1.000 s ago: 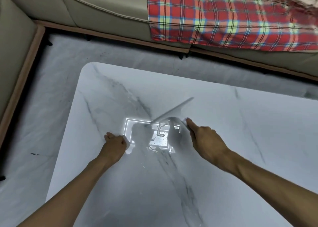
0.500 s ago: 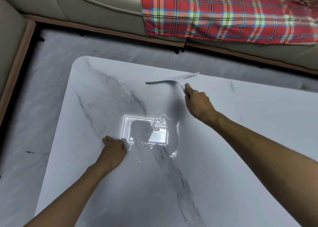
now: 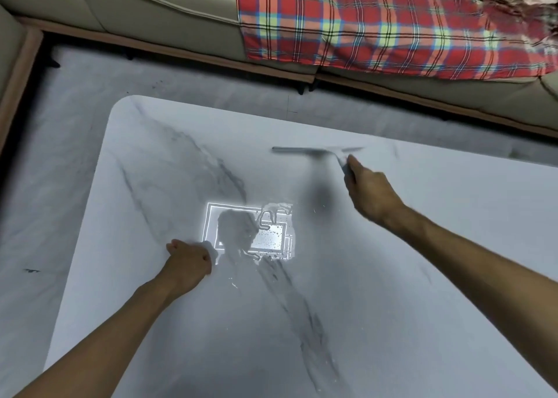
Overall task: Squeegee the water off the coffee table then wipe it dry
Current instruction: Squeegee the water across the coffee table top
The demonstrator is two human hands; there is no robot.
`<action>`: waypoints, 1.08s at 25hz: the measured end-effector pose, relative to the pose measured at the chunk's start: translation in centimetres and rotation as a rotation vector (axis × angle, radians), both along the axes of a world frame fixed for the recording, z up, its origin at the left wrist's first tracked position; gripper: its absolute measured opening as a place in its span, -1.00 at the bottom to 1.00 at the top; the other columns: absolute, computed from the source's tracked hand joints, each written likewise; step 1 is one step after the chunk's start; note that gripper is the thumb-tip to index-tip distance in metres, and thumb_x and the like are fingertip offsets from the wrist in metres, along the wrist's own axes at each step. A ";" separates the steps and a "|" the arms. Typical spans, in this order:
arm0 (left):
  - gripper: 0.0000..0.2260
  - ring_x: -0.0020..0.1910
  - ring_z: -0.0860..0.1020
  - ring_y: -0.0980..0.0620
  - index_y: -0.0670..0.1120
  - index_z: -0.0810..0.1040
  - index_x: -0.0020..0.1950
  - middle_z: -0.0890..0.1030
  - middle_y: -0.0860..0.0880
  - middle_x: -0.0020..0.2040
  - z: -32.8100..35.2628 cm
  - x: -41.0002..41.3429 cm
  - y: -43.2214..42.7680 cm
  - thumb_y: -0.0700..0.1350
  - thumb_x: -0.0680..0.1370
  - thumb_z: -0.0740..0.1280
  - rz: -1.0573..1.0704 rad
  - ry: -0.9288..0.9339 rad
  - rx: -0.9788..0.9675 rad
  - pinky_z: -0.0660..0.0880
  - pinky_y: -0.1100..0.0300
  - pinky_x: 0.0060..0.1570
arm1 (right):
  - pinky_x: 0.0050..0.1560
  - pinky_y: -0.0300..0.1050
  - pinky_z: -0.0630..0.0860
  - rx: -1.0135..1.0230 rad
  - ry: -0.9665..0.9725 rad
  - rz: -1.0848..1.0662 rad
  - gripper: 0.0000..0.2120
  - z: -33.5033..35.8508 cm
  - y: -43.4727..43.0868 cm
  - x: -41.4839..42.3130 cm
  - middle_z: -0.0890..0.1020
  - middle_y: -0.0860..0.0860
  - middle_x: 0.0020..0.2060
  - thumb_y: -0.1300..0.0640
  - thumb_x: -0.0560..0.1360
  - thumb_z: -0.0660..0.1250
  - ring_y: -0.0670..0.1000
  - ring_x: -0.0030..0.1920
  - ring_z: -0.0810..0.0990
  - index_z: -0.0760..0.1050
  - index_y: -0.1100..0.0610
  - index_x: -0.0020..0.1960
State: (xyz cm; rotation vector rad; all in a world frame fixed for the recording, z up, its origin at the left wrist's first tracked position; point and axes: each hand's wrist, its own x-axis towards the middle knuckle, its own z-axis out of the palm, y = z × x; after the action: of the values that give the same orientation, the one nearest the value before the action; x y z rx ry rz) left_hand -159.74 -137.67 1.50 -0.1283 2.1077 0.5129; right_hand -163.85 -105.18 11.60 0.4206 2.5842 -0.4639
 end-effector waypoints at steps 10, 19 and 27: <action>-0.80 0.44 0.16 -0.30 -0.09 0.56 -0.14 0.22 -0.37 0.41 0.5 0.3 -0.2 -0.24 0.57 0.17 -0.039 -0.023 0.008 0.34 0.12 0.25 | -0.35 -0.04 0.48 -0.042 -0.226 -0.056 -0.57 -0.9 -2.9 8.0 0.58 0.20 -0.15 0.14 0.63 0.00 0.20 -0.27 0.54 0.12 0.04 0.49; -0.80 -0.10 0.43 -0.03 -0.22 0.45 -0.19 0.41 -0.11 -0.07 0.2 4.1 -3.4 -0.23 0.59 0.12 0.154 0.312 0.075 0.29 0.24 -0.27 | -0.11 0.12 0.53 -0.092 0.010 0.010 -0.76 -1.6 -7.3 -4.6 0.57 0.33 0.00 0.19 0.64 -0.02 0.31 -0.03 0.58 0.27 0.15 0.26; -0.84 0.30 0.34 -0.19 -0.14 0.35 -0.17 0.32 -0.21 0.15 -2.1 9.1 -6.4 -0.17 0.60 0.14 0.102 0.282 0.043 0.42 0.04 0.19 | -0.24 -0.03 0.36 0.039 -0.027 0.087 -0.51 -4.3 -7.8 5.9 0.53 0.20 -0.24 0.17 0.61 0.02 0.19 -0.29 0.41 0.08 -0.01 0.52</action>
State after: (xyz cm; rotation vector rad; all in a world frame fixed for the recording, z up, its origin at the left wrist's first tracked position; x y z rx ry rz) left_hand -150.65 -144.05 -0.56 -0.1469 2.3716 0.6693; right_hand -157.98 -112.99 7.34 0.3235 2.5765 -0.3758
